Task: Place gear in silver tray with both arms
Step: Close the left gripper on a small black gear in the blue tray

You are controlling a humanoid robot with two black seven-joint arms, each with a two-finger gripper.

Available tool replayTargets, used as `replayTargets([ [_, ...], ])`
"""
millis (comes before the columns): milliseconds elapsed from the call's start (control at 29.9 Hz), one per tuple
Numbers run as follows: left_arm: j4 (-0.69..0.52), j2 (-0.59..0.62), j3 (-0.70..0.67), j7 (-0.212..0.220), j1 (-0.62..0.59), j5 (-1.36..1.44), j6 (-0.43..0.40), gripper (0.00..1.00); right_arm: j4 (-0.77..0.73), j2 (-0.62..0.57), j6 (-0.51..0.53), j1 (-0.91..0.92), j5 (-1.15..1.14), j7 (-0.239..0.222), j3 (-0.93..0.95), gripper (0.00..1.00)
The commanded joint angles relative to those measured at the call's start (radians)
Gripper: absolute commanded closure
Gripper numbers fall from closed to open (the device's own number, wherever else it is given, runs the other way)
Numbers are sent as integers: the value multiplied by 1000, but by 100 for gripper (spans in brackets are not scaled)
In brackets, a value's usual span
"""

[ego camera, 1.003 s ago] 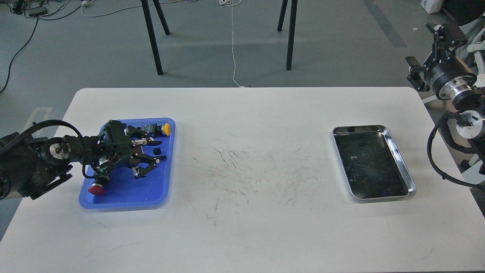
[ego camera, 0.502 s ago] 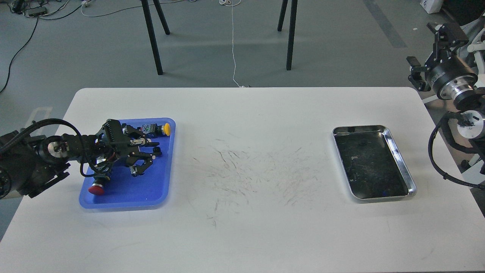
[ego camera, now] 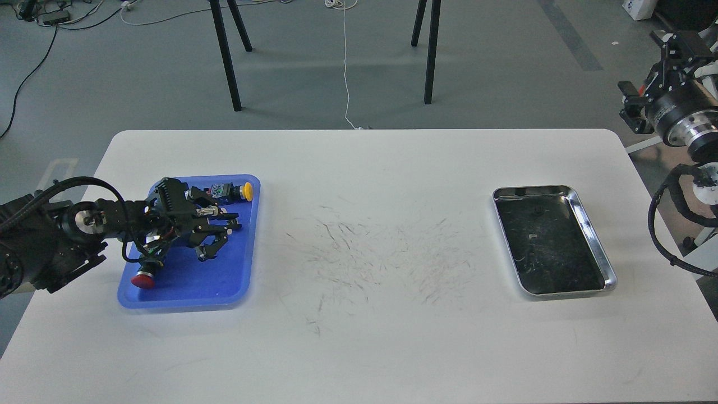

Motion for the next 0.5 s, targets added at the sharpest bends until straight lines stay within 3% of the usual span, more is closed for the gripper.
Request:
replayTargets([
  [0, 3, 2, 0, 0, -8, 0, 0, 89, -1, 0, 0, 0, 0, 0, 0, 2],
  [468, -6, 62, -5, 0, -41, -14, 0, 89, -3, 0, 0, -6, 0, 1, 0, 2],
])
